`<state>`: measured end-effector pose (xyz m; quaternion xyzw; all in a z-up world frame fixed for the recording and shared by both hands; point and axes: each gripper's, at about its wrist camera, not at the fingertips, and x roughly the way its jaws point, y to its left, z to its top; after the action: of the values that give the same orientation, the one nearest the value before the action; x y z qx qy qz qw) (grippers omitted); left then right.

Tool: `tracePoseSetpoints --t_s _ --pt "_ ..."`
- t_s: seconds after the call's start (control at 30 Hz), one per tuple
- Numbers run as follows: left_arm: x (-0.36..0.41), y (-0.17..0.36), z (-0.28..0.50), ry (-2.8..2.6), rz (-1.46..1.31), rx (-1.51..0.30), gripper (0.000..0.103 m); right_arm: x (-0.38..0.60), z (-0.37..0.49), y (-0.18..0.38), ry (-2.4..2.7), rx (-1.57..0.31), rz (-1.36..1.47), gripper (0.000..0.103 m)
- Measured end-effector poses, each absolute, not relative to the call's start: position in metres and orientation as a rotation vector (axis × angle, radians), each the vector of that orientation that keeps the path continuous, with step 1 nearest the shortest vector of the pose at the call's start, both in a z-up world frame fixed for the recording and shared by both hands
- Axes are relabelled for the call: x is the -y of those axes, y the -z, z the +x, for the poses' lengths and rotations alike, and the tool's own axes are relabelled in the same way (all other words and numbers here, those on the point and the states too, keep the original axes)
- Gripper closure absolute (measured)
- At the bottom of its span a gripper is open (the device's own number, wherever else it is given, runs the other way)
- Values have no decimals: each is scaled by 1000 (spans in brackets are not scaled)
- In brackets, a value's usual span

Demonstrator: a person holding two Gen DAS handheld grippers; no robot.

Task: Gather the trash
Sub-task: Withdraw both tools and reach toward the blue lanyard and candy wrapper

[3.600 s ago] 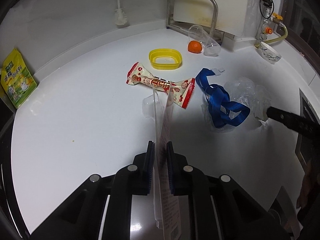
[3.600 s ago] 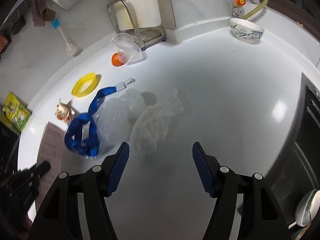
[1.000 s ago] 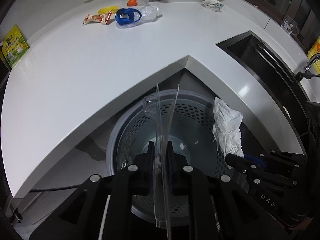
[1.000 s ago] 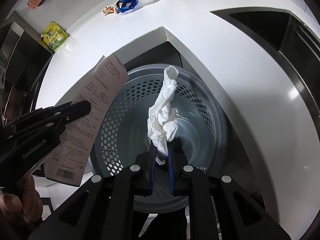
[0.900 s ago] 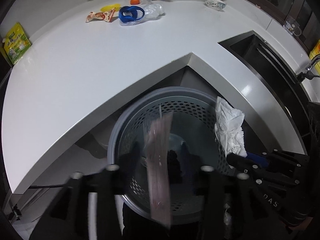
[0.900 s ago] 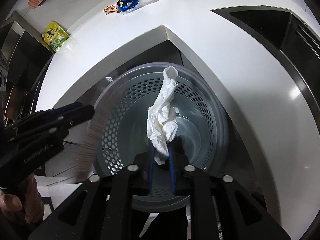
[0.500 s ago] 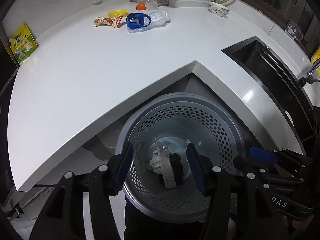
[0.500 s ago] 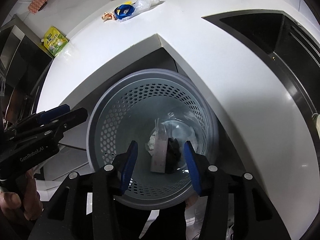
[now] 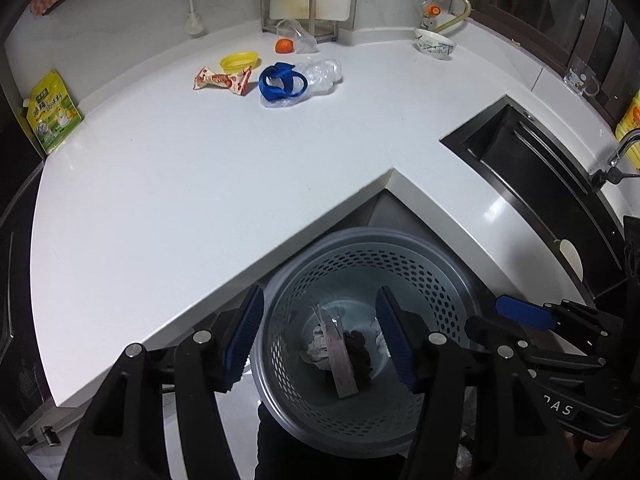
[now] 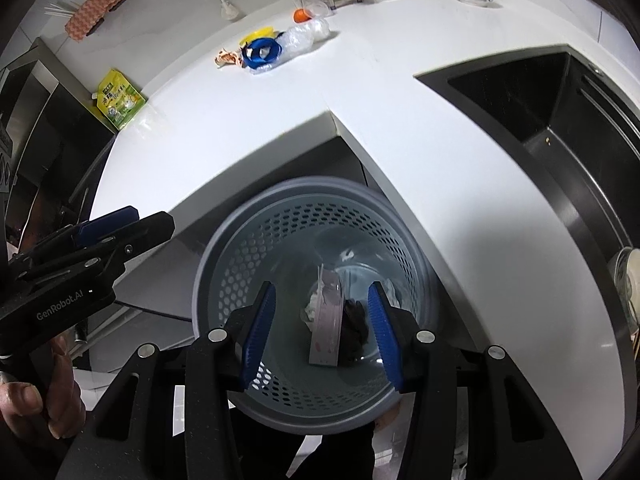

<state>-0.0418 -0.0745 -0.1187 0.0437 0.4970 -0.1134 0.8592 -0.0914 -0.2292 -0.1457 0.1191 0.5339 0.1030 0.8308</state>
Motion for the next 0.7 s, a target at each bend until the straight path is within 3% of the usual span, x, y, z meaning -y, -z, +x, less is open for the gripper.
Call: tracePoseSetpoints --t_s 0.7 --pt "3 65 62 155 29 -911 24 201 7 100 -154 -1020 249 53"
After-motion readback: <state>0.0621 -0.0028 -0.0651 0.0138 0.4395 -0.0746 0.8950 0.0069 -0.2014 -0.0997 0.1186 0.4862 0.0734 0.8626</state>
